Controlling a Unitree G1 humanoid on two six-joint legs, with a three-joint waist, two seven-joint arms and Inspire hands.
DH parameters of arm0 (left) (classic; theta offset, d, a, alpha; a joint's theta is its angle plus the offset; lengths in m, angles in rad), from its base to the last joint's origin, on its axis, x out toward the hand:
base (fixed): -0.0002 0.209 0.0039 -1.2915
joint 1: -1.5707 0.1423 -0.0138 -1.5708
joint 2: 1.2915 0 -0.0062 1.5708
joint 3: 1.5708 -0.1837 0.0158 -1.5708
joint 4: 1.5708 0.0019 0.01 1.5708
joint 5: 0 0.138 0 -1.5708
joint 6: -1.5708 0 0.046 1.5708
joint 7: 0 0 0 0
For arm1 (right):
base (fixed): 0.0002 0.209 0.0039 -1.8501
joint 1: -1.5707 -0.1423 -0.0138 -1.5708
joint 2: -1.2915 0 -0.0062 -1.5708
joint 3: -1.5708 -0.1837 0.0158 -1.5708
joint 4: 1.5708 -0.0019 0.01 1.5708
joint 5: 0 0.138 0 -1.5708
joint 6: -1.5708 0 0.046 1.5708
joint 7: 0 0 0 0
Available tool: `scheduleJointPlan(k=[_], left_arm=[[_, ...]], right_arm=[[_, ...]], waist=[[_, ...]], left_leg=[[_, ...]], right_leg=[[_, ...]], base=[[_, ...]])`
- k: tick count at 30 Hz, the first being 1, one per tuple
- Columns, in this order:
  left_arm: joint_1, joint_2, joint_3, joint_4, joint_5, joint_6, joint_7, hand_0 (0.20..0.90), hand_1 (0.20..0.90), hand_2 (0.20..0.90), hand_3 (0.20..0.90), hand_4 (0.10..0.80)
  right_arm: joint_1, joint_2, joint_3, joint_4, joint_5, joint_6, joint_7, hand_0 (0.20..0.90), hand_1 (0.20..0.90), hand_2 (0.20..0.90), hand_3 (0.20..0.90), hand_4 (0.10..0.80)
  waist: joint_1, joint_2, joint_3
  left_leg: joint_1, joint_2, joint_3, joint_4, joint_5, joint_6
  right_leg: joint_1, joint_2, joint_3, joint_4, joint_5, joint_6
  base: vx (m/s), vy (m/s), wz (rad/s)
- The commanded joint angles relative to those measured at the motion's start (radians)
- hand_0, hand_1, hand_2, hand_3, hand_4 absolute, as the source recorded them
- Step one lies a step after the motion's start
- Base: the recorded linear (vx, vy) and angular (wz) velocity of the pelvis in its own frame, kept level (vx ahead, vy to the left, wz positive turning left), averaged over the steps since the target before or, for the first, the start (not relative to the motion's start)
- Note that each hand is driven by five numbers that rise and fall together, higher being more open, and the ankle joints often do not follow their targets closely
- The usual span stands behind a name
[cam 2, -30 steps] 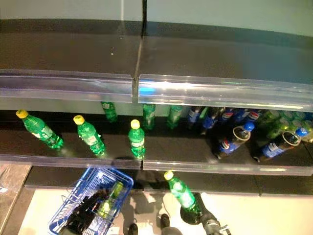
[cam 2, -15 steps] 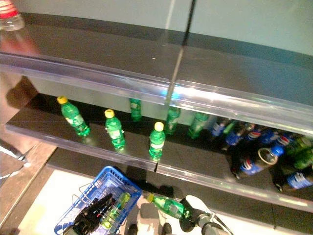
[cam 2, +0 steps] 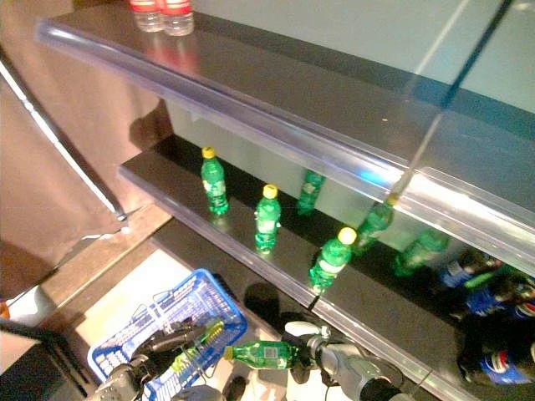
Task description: Pick up the drink and place into the basket.
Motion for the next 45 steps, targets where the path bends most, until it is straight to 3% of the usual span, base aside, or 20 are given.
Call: scheduleJointPlan(k=[1, 9, 16, 18, 20, 28, 31, 36, 45], left_arm=[[-0.114, 0.000, -0.121, -0.203, 0.065, -0.014, -0.189, 0.300, 0.300, 0.300, 0.200, 0.100], [-0.105, 0.014, -0.188, -0.335, 0.116, 0.106, -0.300, 0.300, 0.300, 0.300, 0.200, 0.100], [-0.064, 0.034, -0.213, -0.464, 0.112, 0.200, -0.361, 0.300, 0.300, 0.300, 0.200, 0.100], [-0.055, 0.035, -0.213, -0.486, 0.111, 0.211, -0.380, 0.300, 0.300, 0.300, 0.200, 0.100], [-0.046, 0.043, -0.220, -0.520, 0.107, 0.217, -0.411, 0.300, 0.300, 0.300, 0.200, 0.100], [-0.055, 0.037, -0.296, -0.660, 0.088, 0.273, -0.496, 0.300, 0.300, 0.300, 0.200, 0.100], [-0.077, 0.040, -0.339, -0.699, 0.105, 0.267, -0.519, 0.300, 0.300, 0.300, 0.200, 0.100], [-0.129, 0.056, -0.390, -0.705, 0.107, 0.230, -0.463, 0.300, 0.300, 0.300, 0.200, 0.100], [-0.147, 0.057, -0.405, -0.667, 0.079, 0.213, -0.396, 0.300, 0.300, 0.300, 0.200, 0.100]], right_arm=[[-0.120, 0.039, 0.071, -0.066, 0.162, 0.028, 0.048, 0.300, 0.300, 0.300, 0.200, 0.100], [-0.189, 0.157, 0.081, -0.002, 0.315, 0.059, 0.008, 0.300, 0.300, 0.300, 0.200, 0.100], [-0.200, 0.223, 0.066, 0.073, 0.474, 0.077, -0.071, 0.300, 0.300, 0.300, 0.200, 0.100], [-0.198, 0.233, 0.057, 0.092, 0.507, 0.078, -0.080, 0.300, 0.300, 0.300, 0.200, 0.100], [-0.200, 0.259, 0.052, 0.122, 0.537, 0.079, -0.096, 0.300, 0.300, 0.300, 0.200, 0.100], [-0.224, 0.291, 0.048, 0.188, 0.597, 0.074, -0.128, 0.300, 0.300, 0.300, 0.200, 0.100], [-0.247, 0.311, 0.042, 0.237, 0.602, 0.125, -0.130, 0.300, 0.300, 0.300, 0.200, 0.100], [-0.281, 0.328, 0.026, 0.313, 0.576, 0.202, -0.131, 0.300, 0.300, 0.300, 0.200, 0.100], [-0.330, 0.323, 0.020, 0.329, 0.465, 0.158, -0.236, 0.300, 0.300, 0.300, 0.200, 0.100]], waist=[[0.037, 0.043, -0.075], [0.130, 0.050, -0.096], [0.188, 0.049, -0.121], [0.196, 0.056, -0.125], [0.209, 0.051, -0.129], [0.215, 0.059, -0.125], [0.215, 0.060, -0.119], [0.208, 0.055, -0.114], [0.200, 0.041, -0.116]], left_leg=[[-0.036, 0.001, 0.045, 0.056, -0.095, -0.026], [-0.031, -0.003, -0.059, 0.021, -0.061, -0.039], [-0.012, -0.003, -0.106, 0.009, -0.072, -0.049], [-0.025, -0.013, -0.114, 0.016, -0.054, -0.043], [-0.014, -0.008, -0.117, 0.008, -0.072, -0.049], [-0.046, -0.019, -0.125, 0.017, -0.044, -0.038], [-0.054, -0.023, -0.128, 0.020, -0.041, -0.033], [-0.061, -0.023, -0.121, 0.024, -0.039, -0.028], [-0.062, -0.021, -0.108, 0.030, -0.043, -0.020]], right_leg=[[-0.052, 0.007, 0.002, 0.111, -0.072, -0.021], [-0.023, -0.016, -0.090, 0.149, -0.101, -0.017], [0.006, -0.029, -0.127, 0.166, -0.136, -0.007], [0.001, -0.037, -0.145, 0.165, -0.113, -0.006], [0.009, -0.032, -0.131, 0.168, -0.139, -0.001], [-0.009, -0.040, -0.141, 0.160, -0.103, 0.008], [-0.017, -0.041, -0.137, 0.164, -0.099, 0.010], [-0.026, -0.044, -0.130, 0.171, -0.096, 0.015], [-0.034, -0.039, -0.101, 0.171, -0.092, 0.016]], base=[[-0.036, 0.040, 0.45], [0.015, 0.037, 0.50], [0.046, 0.042, 0.40], [0.021, 0.030, 0.11], [0.092, -0.041, 0.14], [-0.028, 0.033, 0.08], [0.000, 0.000, 0.00], [0.004, -0.008, 0.00], [0.025, -0.042, -0.01]])
